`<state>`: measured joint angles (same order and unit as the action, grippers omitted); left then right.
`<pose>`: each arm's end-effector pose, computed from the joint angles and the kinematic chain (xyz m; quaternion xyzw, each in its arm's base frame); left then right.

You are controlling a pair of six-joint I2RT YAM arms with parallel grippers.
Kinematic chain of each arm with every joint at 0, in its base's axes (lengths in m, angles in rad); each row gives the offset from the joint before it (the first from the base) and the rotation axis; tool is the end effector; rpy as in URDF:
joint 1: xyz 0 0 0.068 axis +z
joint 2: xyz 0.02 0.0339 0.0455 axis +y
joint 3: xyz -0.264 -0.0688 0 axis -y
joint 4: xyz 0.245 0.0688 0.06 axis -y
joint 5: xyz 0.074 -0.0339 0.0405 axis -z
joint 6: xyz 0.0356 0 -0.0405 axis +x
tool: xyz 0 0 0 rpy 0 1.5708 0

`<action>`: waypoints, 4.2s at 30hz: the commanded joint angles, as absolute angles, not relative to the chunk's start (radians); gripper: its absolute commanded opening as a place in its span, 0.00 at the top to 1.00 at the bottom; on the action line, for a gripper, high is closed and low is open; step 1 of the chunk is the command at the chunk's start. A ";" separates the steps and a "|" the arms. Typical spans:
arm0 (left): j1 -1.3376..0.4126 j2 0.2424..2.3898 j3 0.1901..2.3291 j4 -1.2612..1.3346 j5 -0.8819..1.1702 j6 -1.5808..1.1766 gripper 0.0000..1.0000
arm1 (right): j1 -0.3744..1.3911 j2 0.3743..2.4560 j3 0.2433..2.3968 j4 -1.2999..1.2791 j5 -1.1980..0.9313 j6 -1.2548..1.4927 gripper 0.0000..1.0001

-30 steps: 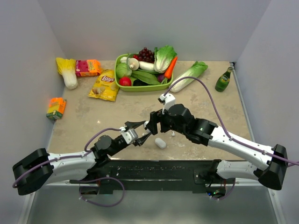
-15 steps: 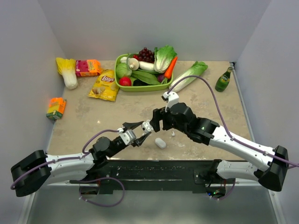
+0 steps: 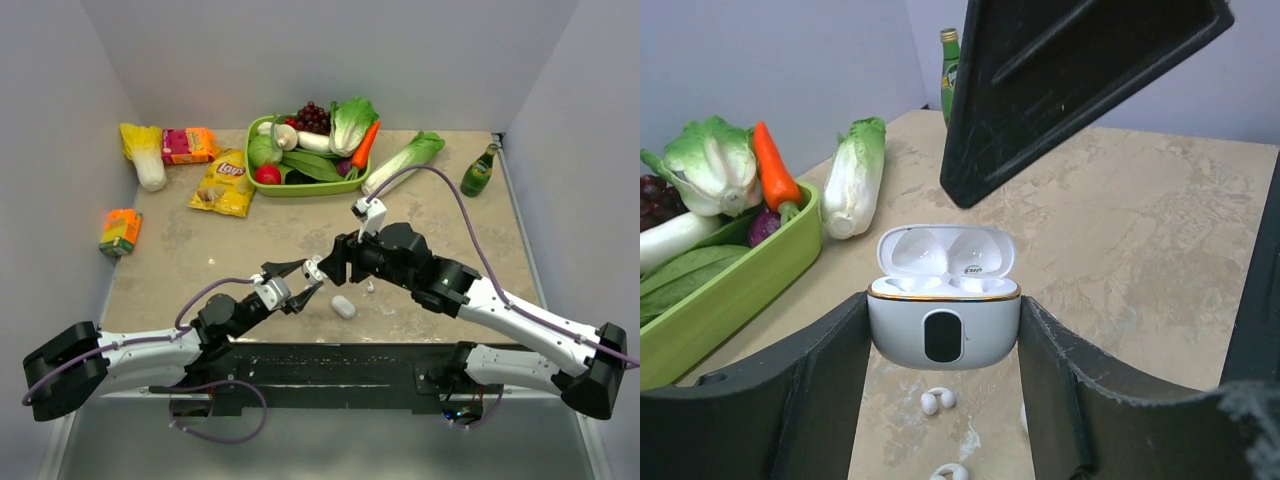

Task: Insert the wireless bluetooth earbuds into the charging case
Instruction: Open the charging case at the center of the board, then pass from the left arm to the right, then pass from the right arm to the left

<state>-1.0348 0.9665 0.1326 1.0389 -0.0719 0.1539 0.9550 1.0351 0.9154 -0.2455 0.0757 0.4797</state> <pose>0.0973 -0.1589 0.2119 0.3300 0.5381 -0.3100 0.7109 0.1396 0.1927 0.3317 -0.1729 0.8051 0.3490 0.4474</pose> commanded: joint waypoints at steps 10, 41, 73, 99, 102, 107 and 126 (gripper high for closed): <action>-1.054 0.930 0.117 1.120 -0.086 0.176 1.00 | 0.911 1.081 0.905 -0.143 -0.037 0.531 0.41; -1.065 0.940 0.101 1.158 -0.100 0.173 1.00 | 0.885 1.147 0.888 -0.137 -0.092 0.531 0.60; -1.062 0.970 0.248 0.852 -0.172 -0.038 0.00 | 0.903 1.011 1.059 -0.368 0.078 0.197 1.00; -0.861 1.108 0.417 0.931 0.709 -0.379 0.21 | 1.035 0.923 1.051 -0.496 0.012 -0.049 1.00; -0.861 1.104 0.419 0.922 0.710 -0.373 0.28 | 1.038 0.922 1.040 -0.488 0.012 -0.046 1.00; -0.861 1.088 0.423 0.908 0.689 -0.364 0.34 | 1.039 0.928 1.032 -0.477 0.017 -0.044 1.00; -0.856 1.098 0.419 0.945 0.663 -0.374 0.30 | 1.040 0.930 1.023 -0.457 0.003 -0.038 1.00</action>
<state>-0.8639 1.1030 0.3908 0.8856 0.6674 -0.3653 1.0344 0.9421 1.0222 -0.5007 0.0082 -0.0406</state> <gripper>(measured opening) 0.672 0.066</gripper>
